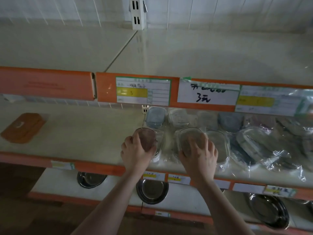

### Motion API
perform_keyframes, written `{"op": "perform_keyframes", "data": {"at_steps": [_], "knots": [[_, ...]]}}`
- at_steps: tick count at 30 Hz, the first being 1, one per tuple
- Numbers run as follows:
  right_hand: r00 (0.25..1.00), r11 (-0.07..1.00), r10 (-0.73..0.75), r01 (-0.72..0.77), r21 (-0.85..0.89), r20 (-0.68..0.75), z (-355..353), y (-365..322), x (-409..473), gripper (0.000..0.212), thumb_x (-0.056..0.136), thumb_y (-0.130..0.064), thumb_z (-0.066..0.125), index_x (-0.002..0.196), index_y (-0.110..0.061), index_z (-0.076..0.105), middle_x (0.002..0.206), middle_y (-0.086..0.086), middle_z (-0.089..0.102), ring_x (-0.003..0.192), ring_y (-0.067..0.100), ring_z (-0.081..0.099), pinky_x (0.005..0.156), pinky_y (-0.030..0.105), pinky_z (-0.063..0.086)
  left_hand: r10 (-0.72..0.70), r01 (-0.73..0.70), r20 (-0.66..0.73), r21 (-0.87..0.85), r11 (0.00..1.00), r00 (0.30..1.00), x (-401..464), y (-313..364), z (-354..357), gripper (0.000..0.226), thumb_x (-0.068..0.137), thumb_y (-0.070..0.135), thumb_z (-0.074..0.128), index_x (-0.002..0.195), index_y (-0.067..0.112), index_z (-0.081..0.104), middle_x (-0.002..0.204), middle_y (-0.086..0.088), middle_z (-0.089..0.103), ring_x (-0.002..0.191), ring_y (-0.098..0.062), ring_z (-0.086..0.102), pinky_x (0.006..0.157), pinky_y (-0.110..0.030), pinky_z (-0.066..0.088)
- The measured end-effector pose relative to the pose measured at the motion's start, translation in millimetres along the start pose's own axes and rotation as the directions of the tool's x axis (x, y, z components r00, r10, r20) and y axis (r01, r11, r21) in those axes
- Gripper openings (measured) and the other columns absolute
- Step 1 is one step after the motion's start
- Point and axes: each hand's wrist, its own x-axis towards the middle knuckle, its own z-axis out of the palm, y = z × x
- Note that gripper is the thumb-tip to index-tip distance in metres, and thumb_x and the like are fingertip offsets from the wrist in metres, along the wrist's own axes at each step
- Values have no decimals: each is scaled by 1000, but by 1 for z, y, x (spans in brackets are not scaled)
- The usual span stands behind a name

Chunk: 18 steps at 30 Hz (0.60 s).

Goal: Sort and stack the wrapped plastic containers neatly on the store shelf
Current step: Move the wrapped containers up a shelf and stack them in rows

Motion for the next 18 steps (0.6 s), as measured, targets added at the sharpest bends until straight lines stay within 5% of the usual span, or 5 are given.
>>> {"op": "perform_keyframes", "data": {"at_steps": [18], "knots": [[992,977,-123,127,-171,34,38,13,53,40,67,-36,74,97,-11,67,116,22,57,94,40,56,77,47,47,60,-62,24,79,995,998,45,10,34,86,76,60,63,145,20,30,134,-13,39,121,-34,38,95,-43,37]]}}
